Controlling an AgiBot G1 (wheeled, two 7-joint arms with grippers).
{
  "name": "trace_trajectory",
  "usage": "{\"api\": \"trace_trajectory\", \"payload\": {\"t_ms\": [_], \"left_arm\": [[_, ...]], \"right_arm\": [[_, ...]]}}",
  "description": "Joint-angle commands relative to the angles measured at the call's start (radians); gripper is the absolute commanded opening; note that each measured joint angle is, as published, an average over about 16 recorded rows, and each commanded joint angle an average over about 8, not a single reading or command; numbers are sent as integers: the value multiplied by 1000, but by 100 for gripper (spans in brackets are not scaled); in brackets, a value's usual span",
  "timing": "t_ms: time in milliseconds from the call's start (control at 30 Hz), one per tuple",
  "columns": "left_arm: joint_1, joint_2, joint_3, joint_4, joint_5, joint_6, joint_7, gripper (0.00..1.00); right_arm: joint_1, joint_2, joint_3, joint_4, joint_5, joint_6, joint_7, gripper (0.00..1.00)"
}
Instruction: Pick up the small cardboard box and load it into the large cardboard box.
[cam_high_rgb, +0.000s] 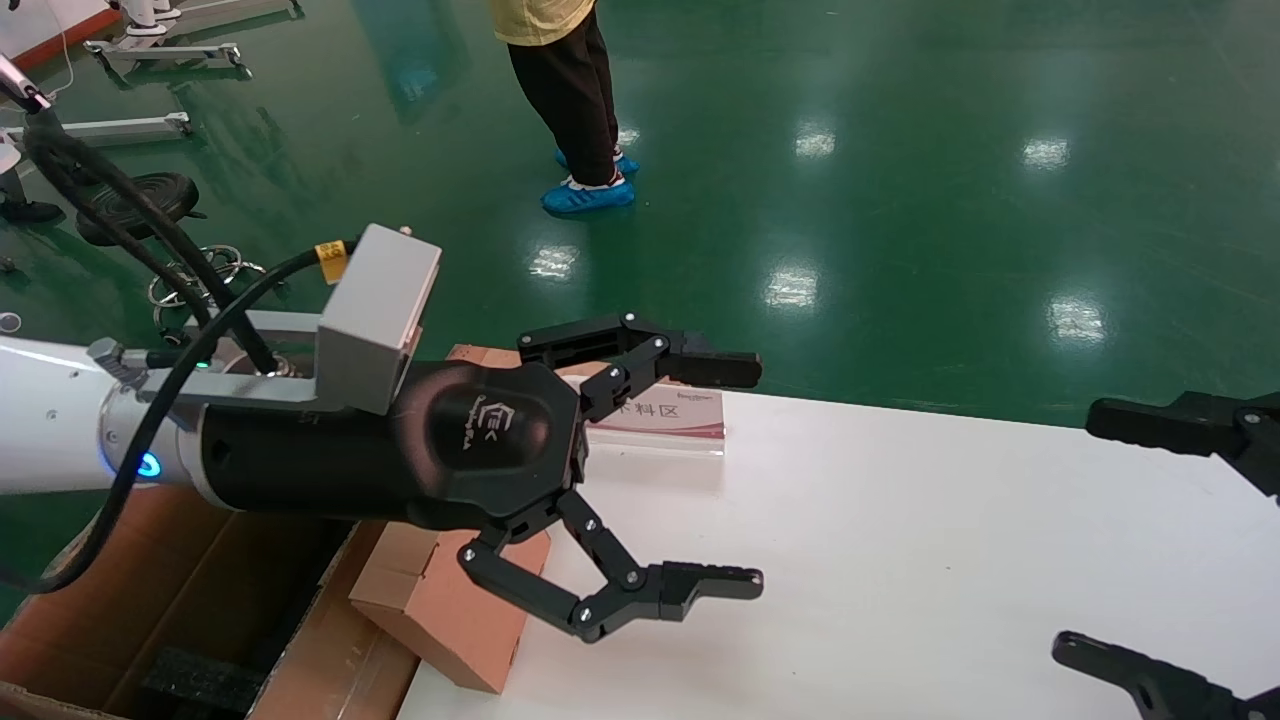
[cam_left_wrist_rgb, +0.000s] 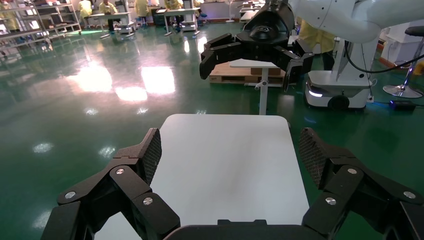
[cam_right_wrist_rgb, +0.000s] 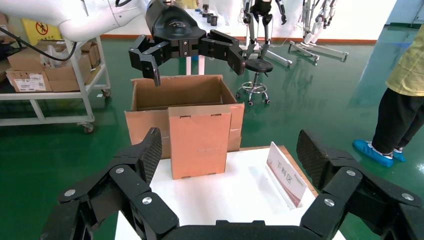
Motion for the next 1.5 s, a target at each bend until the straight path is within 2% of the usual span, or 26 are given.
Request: {"api": "trace_trajectory", "payload": {"t_ms": [33, 533, 733, 900, 1167, 1333, 1500], "left_arm": [[0, 0, 0, 0, 0, 0, 0, 100], [1, -4, 2, 1, 3, -5, -9, 100], [4, -39, 16, -3, 26, -36, -88, 100], [-23, -100, 63, -24, 99, -72, -266, 100], [-149, -150, 160, -54, 259, -76, -615, 100], [-282, -159, 236, -64, 421, -17, -865, 100], [-446, -128, 341, -67, 596, 65, -1086, 100]], "right_arm": [[0, 0, 0, 0, 0, 0, 0, 100], [0, 0, 0, 0, 0, 0, 0, 100], [0, 0, -1, -1, 0, 0, 0, 100], [1, 0, -1, -1, 0, 0, -1, 100], [1, 0, -2, -1, 1, 0, -1, 100], [1, 0, -2, -1, 1, 0, -1, 100], [1, 1, -2, -1, 1, 0, -1, 100]]}}
